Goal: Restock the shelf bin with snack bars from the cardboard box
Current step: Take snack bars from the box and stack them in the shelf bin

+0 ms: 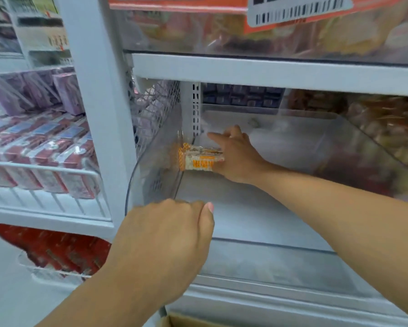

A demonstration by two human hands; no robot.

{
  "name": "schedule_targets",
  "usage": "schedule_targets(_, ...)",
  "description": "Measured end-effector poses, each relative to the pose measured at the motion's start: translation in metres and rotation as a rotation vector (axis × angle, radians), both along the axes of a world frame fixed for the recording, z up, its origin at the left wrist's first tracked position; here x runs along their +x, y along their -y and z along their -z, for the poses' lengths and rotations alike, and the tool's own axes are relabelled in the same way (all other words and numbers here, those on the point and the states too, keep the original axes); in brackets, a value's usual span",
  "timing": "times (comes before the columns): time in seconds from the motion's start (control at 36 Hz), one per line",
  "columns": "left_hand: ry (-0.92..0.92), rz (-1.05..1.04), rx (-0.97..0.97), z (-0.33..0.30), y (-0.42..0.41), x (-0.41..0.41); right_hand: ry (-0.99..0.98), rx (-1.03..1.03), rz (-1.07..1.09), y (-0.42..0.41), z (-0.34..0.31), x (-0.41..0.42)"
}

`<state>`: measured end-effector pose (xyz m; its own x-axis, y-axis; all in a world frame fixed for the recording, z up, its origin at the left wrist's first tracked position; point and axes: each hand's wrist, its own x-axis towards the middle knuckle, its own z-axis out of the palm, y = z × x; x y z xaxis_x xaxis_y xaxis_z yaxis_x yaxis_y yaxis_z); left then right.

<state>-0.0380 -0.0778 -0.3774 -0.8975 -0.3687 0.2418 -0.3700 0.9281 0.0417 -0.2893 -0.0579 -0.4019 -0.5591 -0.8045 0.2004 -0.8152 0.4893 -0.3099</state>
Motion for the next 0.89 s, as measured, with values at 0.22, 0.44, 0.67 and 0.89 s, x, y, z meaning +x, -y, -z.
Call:
schedule_targets(0.22,0.013,-0.029,0.012,-0.003,-0.002,-0.003,0.026,-0.1,0.011,-0.003,-0.003,-0.004)
schedule_targets(0.44,-0.018,-0.002,0.071,-0.007,-0.004,-0.003,0.049,-0.13,0.016,-0.012,-0.011,-0.003)
schedule_targets(0.67,-0.48,0.256,0.085,-0.004,-0.005,-0.005,-0.128,-0.036,-0.058,-0.08,-0.07,0.07)
schedule_targets(0.89,-0.288,0.509,0.057,0.026,-0.075,0.032,-0.304,-0.57,0.076,-0.214,0.001,0.179)
